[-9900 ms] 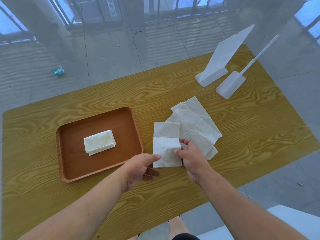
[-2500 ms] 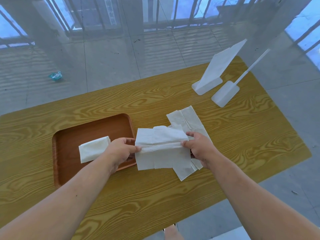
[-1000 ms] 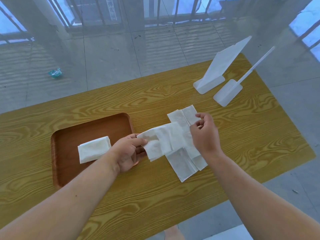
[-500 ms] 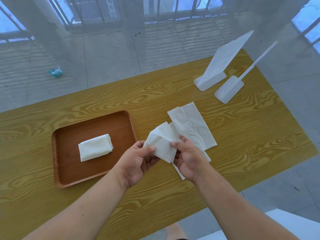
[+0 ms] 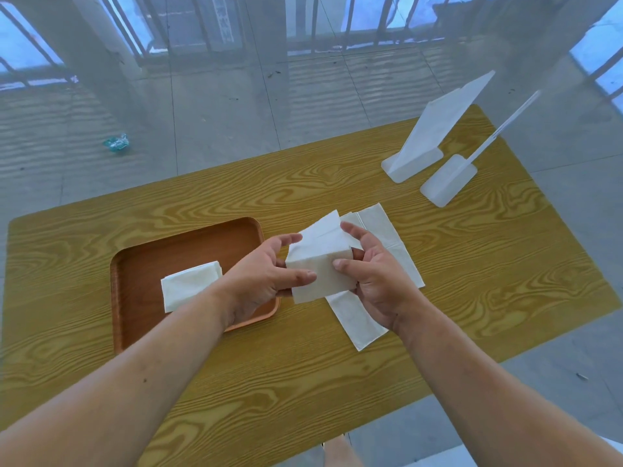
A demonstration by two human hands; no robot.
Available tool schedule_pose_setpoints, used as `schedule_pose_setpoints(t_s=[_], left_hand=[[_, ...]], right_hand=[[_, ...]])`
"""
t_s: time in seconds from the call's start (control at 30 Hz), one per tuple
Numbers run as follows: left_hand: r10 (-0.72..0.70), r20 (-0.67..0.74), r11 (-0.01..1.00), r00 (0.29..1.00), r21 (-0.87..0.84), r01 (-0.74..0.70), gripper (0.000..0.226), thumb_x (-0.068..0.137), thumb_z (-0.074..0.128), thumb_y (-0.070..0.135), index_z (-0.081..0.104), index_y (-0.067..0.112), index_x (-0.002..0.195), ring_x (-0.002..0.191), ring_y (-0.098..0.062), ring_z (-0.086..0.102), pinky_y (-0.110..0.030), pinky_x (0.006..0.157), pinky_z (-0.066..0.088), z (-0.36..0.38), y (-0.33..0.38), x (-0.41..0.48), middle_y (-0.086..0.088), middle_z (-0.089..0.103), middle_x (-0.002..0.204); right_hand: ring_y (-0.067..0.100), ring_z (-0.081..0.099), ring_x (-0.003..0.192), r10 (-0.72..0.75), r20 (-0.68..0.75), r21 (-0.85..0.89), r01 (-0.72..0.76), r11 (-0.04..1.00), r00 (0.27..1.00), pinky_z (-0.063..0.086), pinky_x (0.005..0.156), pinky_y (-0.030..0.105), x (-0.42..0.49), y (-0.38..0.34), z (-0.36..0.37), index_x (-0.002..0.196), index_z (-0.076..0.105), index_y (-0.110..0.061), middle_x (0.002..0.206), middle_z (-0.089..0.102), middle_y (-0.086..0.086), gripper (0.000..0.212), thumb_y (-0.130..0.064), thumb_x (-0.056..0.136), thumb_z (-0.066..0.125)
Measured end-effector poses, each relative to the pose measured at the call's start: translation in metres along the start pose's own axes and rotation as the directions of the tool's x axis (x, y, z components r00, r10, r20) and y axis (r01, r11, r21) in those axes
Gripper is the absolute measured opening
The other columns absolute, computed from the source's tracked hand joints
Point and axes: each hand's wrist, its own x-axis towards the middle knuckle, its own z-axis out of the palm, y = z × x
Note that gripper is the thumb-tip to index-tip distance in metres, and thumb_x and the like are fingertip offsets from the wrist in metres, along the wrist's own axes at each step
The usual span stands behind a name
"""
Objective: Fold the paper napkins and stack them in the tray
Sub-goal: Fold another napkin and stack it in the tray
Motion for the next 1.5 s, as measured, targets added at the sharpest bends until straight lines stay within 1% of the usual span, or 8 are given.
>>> schedule_pose_setpoints(t_s=[0.27, 0.43, 0.6, 0.67, 0.77, 1.0, 1.1, 1.5], left_hand=[[0.126, -0.140, 0.980, 0.982, 0.169, -0.102, 0.044, 0.085, 0.085, 0.004, 0.069, 0.023, 0.121, 0.084, -0.016, 0.077, -0.022, 0.067, 0.057, -0.002, -0.003, 0.000, -0.007, 0.082, 0.091], [0.267, -0.227, 0.867, 0.936, 0.482, -0.130, 0.014, 0.085, 0.088, 0.021, 0.079, 0.030, 0.089, 0.068, -0.005, 0.068, -0.020, 0.060, 0.055, -0.007, -0.005, 0.001, 0.006, 0.079, 0.079], [0.430, -0.191, 0.682, 0.882, 0.710, -0.178, 0.009, 0.083, 0.088, 0.035, 0.079, 0.036, 0.079, 0.101, -0.007, 0.061, -0.029, 0.085, 0.050, -0.008, -0.002, 0.001, 0.017, 0.066, 0.101], [0.400, -0.182, 0.747, 0.898, 0.632, -0.205, 0.008, 0.083, 0.088, 0.030, 0.080, 0.031, 0.081, 0.111, -0.009, 0.063, -0.033, 0.093, 0.050, -0.009, 0.001, 0.001, 0.017, 0.070, 0.109], [0.260, -0.142, 0.930, 0.955, 0.303, -0.208, 0.009, 0.083, 0.087, 0.025, 0.080, 0.021, 0.086, 0.087, -0.014, 0.072, -0.026, 0.076, 0.055, -0.008, 0.005, 0.001, 0.005, 0.078, 0.091], [0.127, -0.190, 0.988, 0.974, -0.059, -0.140, 0.007, 0.089, 0.082, 0.025, 0.082, 0.020, 0.093, 0.086, -0.019, 0.076, -0.029, 0.069, 0.061, 0.000, -0.001, 0.002, -0.007, 0.081, 0.097], [0.007, -0.094, 0.998, 0.996, -0.058, -0.012, 0.036, 0.086, 0.082, 0.037, 0.078, 0.012, 0.112, 0.092, -0.026, 0.077, -0.041, 0.082, 0.062, -0.003, -0.012, -0.002, -0.014, 0.080, 0.109], [-0.058, -0.128, 0.993, 0.990, -0.109, 0.044, 0.021, 0.103, 0.064, 0.013, 0.081, 0.025, 0.099, 0.074, -0.018, 0.074, -0.032, 0.062, 0.061, -0.008, -0.034, -0.003, -0.007, 0.080, 0.093]], right_hand=[[0.027, 0.069, 0.097, 0.003, -0.021, -0.182, -0.007, 0.983, 1.000, 0.054, 0.100, 0.053, 0.000, 0.010, 0.000, 0.150, 0.046, -0.031, 0.105, 0.070, 0.024, 0.067, 0.003, 0.096, 0.065], [0.027, 0.075, 0.097, -0.080, -0.065, -0.403, 0.048, 0.914, 0.995, 0.058, 0.097, 0.053, -0.001, 0.007, -0.003, 0.113, 0.073, -0.023, 0.095, 0.079, 0.009, 0.027, -0.004, 0.093, 0.071], [0.005, 0.063, 0.093, -0.260, -0.057, -0.654, 0.161, 0.739, 0.964, 0.048, 0.078, 0.023, -0.004, 0.000, -0.002, 0.089, 0.076, -0.033, 0.102, 0.070, -0.008, 0.010, -0.023, 0.091, 0.074], [0.005, 0.060, 0.114, -0.281, -0.030, -0.643, 0.196, 0.740, 0.959, 0.046, 0.094, 0.025, -0.002, -0.004, -0.005, 0.089, 0.075, -0.032, 0.116, 0.067, -0.014, 0.008, -0.024, 0.090, 0.075], [0.009, 0.066, 0.097, -0.145, 0.013, -0.355, 0.140, 0.924, 0.989, 0.050, 0.090, 0.032, 0.000, -0.011, -0.006, 0.089, 0.074, -0.025, 0.099, 0.073, -0.010, 0.003, -0.028, 0.087, 0.075], [0.034, 0.073, 0.104, 0.096, 0.122, -0.100, -0.084, 0.991, 0.988, 0.058, 0.093, 0.054, 0.001, -0.001, -0.001, 0.115, 0.077, -0.007, 0.118, 0.075, 0.021, 0.030, -0.021, 0.089, 0.079], [0.026, 0.075, 0.101, 0.069, 0.044, -0.056, -0.067, 0.996, 0.997, 0.061, 0.086, 0.045, 0.003, 0.005, 0.001, 0.108, 0.082, -0.015, 0.112, 0.078, 0.013, 0.017, -0.017, 0.092, 0.075], [0.019, 0.072, 0.081, 0.214, 0.002, -0.076, -0.213, 0.974, 0.977, 0.052, 0.054, 0.032, 0.004, 0.015, 0.006, 0.119, 0.073, -0.023, 0.104, 0.078, 0.005, 0.026, -0.011, 0.104, 0.055]])
